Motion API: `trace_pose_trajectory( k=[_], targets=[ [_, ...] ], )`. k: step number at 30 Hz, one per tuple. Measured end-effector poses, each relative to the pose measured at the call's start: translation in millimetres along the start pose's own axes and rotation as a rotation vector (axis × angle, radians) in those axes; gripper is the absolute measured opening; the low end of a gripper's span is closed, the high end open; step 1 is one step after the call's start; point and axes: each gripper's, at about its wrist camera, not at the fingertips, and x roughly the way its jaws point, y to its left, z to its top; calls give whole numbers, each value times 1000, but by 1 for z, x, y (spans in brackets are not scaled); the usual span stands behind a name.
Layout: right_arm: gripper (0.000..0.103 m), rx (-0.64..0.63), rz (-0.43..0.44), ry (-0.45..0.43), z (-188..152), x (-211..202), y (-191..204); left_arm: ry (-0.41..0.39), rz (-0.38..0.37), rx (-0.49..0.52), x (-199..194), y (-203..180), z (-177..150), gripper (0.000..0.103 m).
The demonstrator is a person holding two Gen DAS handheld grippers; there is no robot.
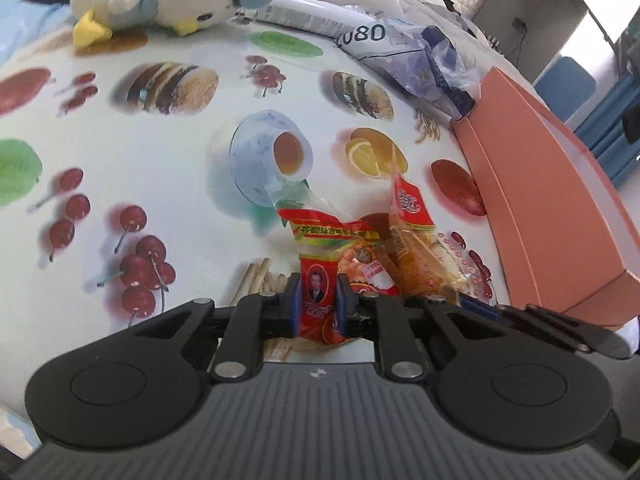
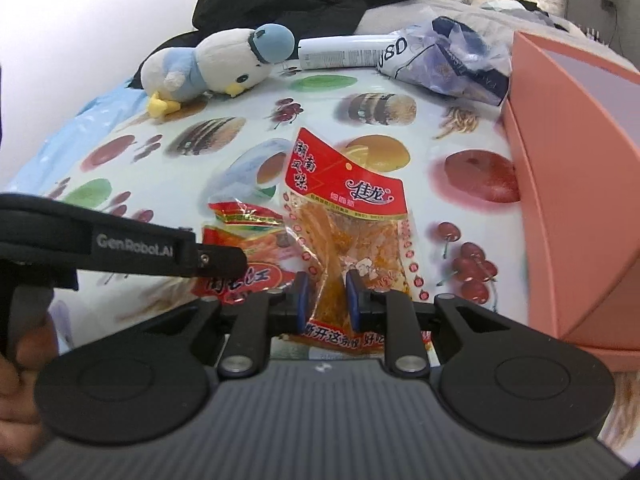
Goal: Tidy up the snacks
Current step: 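Lift both held packets and carry them over the pink box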
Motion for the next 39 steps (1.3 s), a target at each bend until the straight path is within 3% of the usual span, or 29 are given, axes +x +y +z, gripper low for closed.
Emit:
trace_pose_trajectory(
  k=[10,23,35,39],
  targets=[
    [22,23,-19,-51,8,-42,-8,-68,39,66,-38,-18,7,15],
    [22,63,-18,-146,21,-108,-8,-181,54,126,-119,-43,20,15],
    [22,93,-76,-265,27,-173,-20,-246,-43,226,-167,-95,21,15],
    [22,107,-122,-278,23,-194,-32,-254,-111,251,-168,-119,21,15]
  ],
)
